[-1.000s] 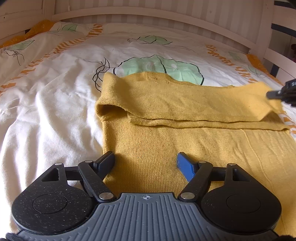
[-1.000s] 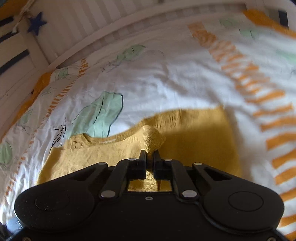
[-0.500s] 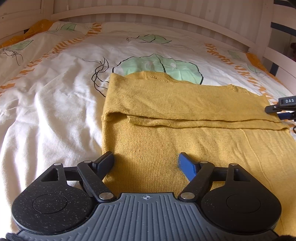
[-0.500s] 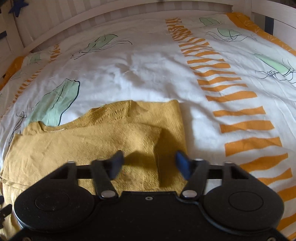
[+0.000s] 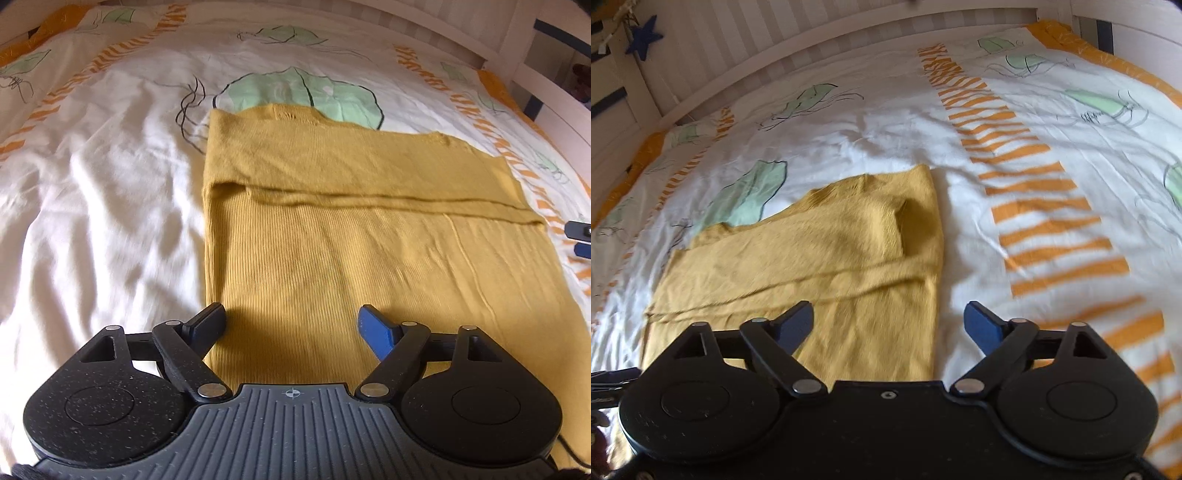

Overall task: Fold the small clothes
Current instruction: 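Move both tools to the sweater hem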

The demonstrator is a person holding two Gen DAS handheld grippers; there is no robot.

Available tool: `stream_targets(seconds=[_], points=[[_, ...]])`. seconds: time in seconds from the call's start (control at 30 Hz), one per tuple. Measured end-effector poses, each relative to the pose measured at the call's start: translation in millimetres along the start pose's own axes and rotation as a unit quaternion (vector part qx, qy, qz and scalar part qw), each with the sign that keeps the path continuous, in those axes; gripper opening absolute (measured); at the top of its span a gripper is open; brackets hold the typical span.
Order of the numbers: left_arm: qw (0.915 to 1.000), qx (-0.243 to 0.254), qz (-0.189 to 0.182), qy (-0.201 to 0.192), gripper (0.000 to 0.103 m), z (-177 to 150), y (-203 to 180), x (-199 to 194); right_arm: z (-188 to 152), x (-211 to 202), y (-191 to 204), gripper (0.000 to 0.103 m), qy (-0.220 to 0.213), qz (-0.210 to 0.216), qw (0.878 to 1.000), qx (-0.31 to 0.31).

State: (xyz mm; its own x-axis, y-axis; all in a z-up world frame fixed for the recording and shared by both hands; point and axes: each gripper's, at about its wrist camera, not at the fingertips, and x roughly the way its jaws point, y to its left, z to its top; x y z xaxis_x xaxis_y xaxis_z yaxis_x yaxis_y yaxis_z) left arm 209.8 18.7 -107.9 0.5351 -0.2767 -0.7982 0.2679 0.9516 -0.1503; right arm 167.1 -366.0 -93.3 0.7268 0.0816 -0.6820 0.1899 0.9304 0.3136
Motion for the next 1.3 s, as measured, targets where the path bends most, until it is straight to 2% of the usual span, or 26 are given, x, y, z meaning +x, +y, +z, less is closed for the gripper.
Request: stream_targets(seconds=[0.1, 0.17, 0.27, 0.6, 0.9, 1.17, 1.27, 1.3], points=[[0.9999, -0.006, -0.005, 0.011, 0.078, -16.3, -0.9, -17.4, -19.1, -23.0, 0.6, 0.092, 0.004, 0.013, 1.000, 0.006], [0.9997, -0.012, -0.002, 0.021, 0.078, -28.8, -0.8, -29.4, -31.5, -37.7, 1.5, 0.099, 0.008, 0.020, 1.000, 0.009], [0.9990, -0.029, -0.014, 0.032, 0.078, -47.8, 3.0, -46.1, -51.6, -59.6, 3.9, 0.101, 0.011, 0.029, 0.999, 0.011], [0.9978, -0.061, -0.013, 0.023, 0.078, -101.3, 9.3, -94.3, -102.8, -102.9, 0.5, 0.102, 0.023, 0.034, 0.999, 0.030], [0.9980, -0.061, -0.001, 0.021, 0.078, -129.9, 9.8, -107.4, -134.8, -115.3, -12.5, 0.103, 0.045, 0.023, 0.997, 0.057], [0.9984, -0.055, -0.004, 0.009, 0.078, -140.8, 11.1, -106.5, -152.0, -111.0, -16.5, 0.103, 0.085, 0.040, 0.993, 0.069], [0.9989, -0.045, -0.010, 0.010, 0.086, -141.4, 9.0, -104.1, -153.3, -108.8, -19.9, 0.103, 0.090, 0.051, 0.992, 0.079], [0.9990, -0.041, -0.013, 0.010, 0.091, -141.8, 7.7, -103.1, -153.3, -107.5, -21.6, 0.103, 0.092, 0.054, 0.991, 0.083]])
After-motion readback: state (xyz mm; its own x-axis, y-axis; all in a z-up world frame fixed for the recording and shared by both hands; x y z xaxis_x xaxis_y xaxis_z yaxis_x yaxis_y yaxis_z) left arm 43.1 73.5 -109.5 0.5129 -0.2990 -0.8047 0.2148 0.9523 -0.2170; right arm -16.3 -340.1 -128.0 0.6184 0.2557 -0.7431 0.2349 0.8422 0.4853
